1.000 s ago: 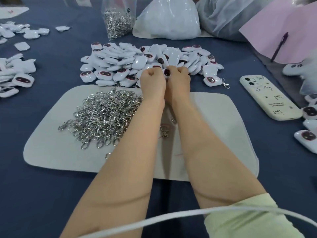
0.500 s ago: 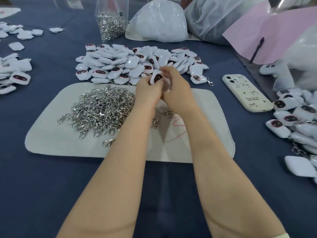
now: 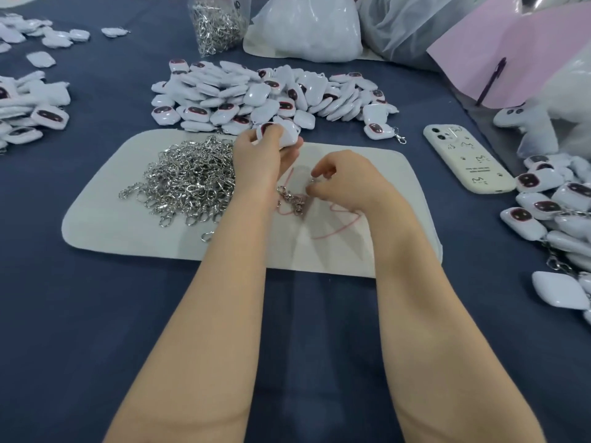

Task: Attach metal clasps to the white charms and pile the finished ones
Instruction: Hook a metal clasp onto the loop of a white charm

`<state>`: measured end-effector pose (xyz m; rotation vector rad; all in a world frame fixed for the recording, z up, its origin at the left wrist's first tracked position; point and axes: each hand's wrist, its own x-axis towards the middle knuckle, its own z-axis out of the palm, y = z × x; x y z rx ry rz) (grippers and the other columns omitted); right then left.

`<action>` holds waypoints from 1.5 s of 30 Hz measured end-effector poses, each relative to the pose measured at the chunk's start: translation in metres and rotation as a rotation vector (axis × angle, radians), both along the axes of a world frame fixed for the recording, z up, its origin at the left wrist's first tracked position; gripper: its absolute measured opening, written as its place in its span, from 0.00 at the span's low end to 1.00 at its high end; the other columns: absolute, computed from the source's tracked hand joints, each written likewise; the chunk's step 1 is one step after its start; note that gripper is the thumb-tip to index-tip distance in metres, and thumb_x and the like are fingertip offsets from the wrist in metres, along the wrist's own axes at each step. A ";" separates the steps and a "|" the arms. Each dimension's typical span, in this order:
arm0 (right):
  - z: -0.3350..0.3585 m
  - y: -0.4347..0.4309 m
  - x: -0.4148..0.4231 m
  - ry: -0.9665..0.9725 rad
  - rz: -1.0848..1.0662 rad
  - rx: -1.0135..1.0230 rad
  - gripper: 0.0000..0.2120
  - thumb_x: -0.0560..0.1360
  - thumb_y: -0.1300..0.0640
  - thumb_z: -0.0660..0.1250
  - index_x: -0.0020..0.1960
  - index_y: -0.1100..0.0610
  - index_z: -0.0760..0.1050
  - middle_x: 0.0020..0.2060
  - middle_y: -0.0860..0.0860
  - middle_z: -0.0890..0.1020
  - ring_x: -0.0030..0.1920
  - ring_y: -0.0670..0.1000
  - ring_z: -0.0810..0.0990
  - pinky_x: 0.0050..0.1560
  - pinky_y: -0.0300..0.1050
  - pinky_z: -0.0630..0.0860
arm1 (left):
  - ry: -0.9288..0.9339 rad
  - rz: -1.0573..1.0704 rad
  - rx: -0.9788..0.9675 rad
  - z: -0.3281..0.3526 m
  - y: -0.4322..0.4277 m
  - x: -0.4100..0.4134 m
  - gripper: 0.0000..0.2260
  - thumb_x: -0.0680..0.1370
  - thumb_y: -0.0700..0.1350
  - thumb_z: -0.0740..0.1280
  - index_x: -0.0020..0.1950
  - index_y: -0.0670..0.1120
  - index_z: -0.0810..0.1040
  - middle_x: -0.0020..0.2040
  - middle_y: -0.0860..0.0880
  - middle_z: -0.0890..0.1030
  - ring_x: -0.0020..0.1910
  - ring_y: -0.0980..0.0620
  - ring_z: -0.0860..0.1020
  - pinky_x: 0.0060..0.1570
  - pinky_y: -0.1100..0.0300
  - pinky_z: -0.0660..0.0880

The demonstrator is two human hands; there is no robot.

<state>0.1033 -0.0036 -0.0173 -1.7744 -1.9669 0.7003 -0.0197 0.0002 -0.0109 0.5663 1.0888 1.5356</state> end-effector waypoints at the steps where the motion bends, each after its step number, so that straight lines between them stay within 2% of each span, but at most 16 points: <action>1: 0.001 0.000 0.001 -0.025 -0.004 -0.012 0.10 0.72 0.56 0.70 0.53 0.54 0.78 0.39 0.46 0.74 0.39 0.46 0.75 0.26 0.30 0.68 | -0.001 -0.002 -0.006 0.000 0.000 0.000 0.05 0.79 0.37 0.61 0.54 0.40 0.71 0.43 0.43 0.80 0.36 0.52 0.81 0.38 0.65 0.78; 3: -0.001 0.001 -0.002 -0.036 -0.020 -0.027 0.07 0.72 0.57 0.69 0.49 0.55 0.78 0.37 0.46 0.74 0.41 0.49 0.77 0.35 0.34 0.75 | 0.000 -0.013 -0.012 -0.002 0.001 0.000 0.04 0.79 0.37 0.60 0.53 0.40 0.72 0.42 0.44 0.80 0.37 0.52 0.81 0.39 0.64 0.79; 5: -0.005 0.002 -0.005 -0.023 -0.041 -0.038 0.03 0.73 0.56 0.68 0.47 0.54 0.76 0.42 0.49 0.76 0.50 0.55 0.78 0.50 0.50 0.79 | 0.000 -0.034 -0.003 -0.004 0.002 0.000 0.03 0.79 0.37 0.60 0.51 0.40 0.73 0.41 0.44 0.80 0.37 0.51 0.81 0.38 0.64 0.78; 7: -0.010 0.002 -0.008 0.026 -0.086 -0.003 0.02 0.74 0.56 0.67 0.46 0.53 0.74 0.43 0.50 0.78 0.51 0.56 0.79 0.52 0.54 0.78 | 0.013 -0.050 0.014 -0.005 0.001 0.002 0.05 0.79 0.36 0.59 0.53 0.40 0.72 0.42 0.44 0.79 0.37 0.51 0.81 0.37 0.65 0.78; 9: -0.014 0.003 -0.006 0.145 -0.174 0.080 0.02 0.75 0.56 0.66 0.45 0.53 0.73 0.39 0.47 0.78 0.44 0.52 0.79 0.45 0.45 0.78 | 0.022 -0.056 0.025 -0.006 -0.001 0.005 0.10 0.79 0.34 0.59 0.59 0.43 0.70 0.45 0.44 0.78 0.37 0.50 0.81 0.35 0.66 0.78; 12: -0.016 0.002 -0.004 0.344 -0.267 0.219 0.02 0.75 0.56 0.67 0.44 0.53 0.73 0.34 0.42 0.75 0.37 0.43 0.75 0.36 0.29 0.70 | 0.091 -0.089 0.029 -0.007 -0.002 0.007 0.15 0.78 0.31 0.58 0.60 0.47 0.69 0.53 0.40 0.76 0.35 0.50 0.82 0.35 0.66 0.79; 16: -0.015 0.002 -0.004 0.557 -0.299 0.284 0.04 0.75 0.58 0.67 0.42 0.52 0.75 0.35 0.44 0.80 0.41 0.44 0.80 0.43 0.33 0.73 | 0.211 -0.160 0.055 -0.008 -0.004 0.009 0.08 0.77 0.35 0.61 0.51 0.48 0.72 0.46 0.47 0.77 0.33 0.51 0.83 0.36 0.63 0.80; 18: -0.016 0.003 -0.004 0.611 -0.308 0.310 0.02 0.75 0.58 0.66 0.44 0.54 0.77 0.36 0.44 0.80 0.42 0.44 0.79 0.46 0.35 0.74 | 0.251 -0.161 0.053 -0.008 -0.004 0.010 0.07 0.77 0.37 0.64 0.47 0.49 0.70 0.47 0.48 0.76 0.32 0.52 0.83 0.35 0.63 0.80; 21: -0.017 0.005 -0.004 0.640 -0.326 0.340 0.02 0.76 0.58 0.66 0.44 0.54 0.77 0.37 0.45 0.80 0.41 0.44 0.78 0.46 0.36 0.74 | 0.326 -0.116 0.047 -0.011 -0.002 0.009 0.08 0.77 0.39 0.65 0.45 0.49 0.68 0.47 0.48 0.75 0.30 0.53 0.82 0.32 0.64 0.79; 24: -0.018 0.007 -0.005 0.677 -0.326 0.352 0.05 0.76 0.60 0.64 0.43 0.53 0.75 0.34 0.44 0.79 0.34 0.40 0.76 0.41 0.33 0.73 | 0.345 -0.120 0.067 -0.014 -0.001 0.010 0.07 0.77 0.40 0.66 0.47 0.48 0.68 0.45 0.48 0.76 0.29 0.55 0.82 0.33 0.63 0.79; 28: -0.017 0.008 -0.006 0.690 -0.298 0.340 0.06 0.77 0.62 0.62 0.45 0.53 0.75 0.37 0.45 0.80 0.36 0.41 0.76 0.41 0.33 0.73 | 0.406 -0.147 0.102 -0.014 0.001 0.011 0.09 0.77 0.38 0.65 0.55 0.47 0.74 0.47 0.49 0.76 0.38 0.49 0.83 0.35 0.62 0.80; 32: -0.016 0.009 -0.007 0.668 -0.283 0.354 0.05 0.77 0.62 0.62 0.46 0.54 0.76 0.38 0.45 0.79 0.35 0.40 0.74 0.44 0.34 0.72 | 0.446 -0.150 0.081 -0.013 0.002 0.009 0.08 0.77 0.35 0.60 0.49 0.45 0.77 0.46 0.50 0.74 0.44 0.45 0.83 0.34 0.64 0.79; 37: -0.017 0.009 -0.009 0.610 -0.251 0.378 0.06 0.77 0.63 0.61 0.47 0.54 0.74 0.38 0.43 0.79 0.35 0.40 0.74 0.42 0.32 0.72 | 0.656 -0.140 0.118 -0.012 0.002 0.008 0.07 0.76 0.38 0.63 0.43 0.49 0.78 0.36 0.53 0.74 0.46 0.46 0.82 0.51 0.49 0.79; 40: -0.017 0.008 -0.010 0.538 -0.242 0.390 0.07 0.77 0.63 0.61 0.49 0.56 0.77 0.41 0.47 0.80 0.40 0.44 0.77 0.47 0.37 0.74 | 0.797 -0.173 0.162 -0.012 0.002 0.010 0.04 0.75 0.42 0.67 0.42 0.50 0.78 0.34 0.51 0.75 0.45 0.42 0.80 0.51 0.47 0.77; 43: -0.017 0.009 -0.010 0.484 -0.230 0.390 0.08 0.77 0.63 0.62 0.51 0.56 0.79 0.47 0.49 0.82 0.46 0.44 0.77 0.49 0.34 0.72 | 0.873 -0.177 0.192 -0.013 0.001 0.011 0.02 0.76 0.45 0.68 0.45 0.47 0.80 0.38 0.46 0.78 0.39 0.48 0.75 0.49 0.49 0.77; 45: -0.017 0.009 -0.010 0.480 -0.207 0.385 0.08 0.77 0.63 0.62 0.52 0.56 0.79 0.47 0.49 0.82 0.46 0.43 0.77 0.49 0.32 0.72 | 0.890 -0.168 0.188 -0.014 0.000 0.011 0.03 0.76 0.44 0.67 0.45 0.47 0.80 0.41 0.42 0.80 0.39 0.46 0.76 0.49 0.48 0.77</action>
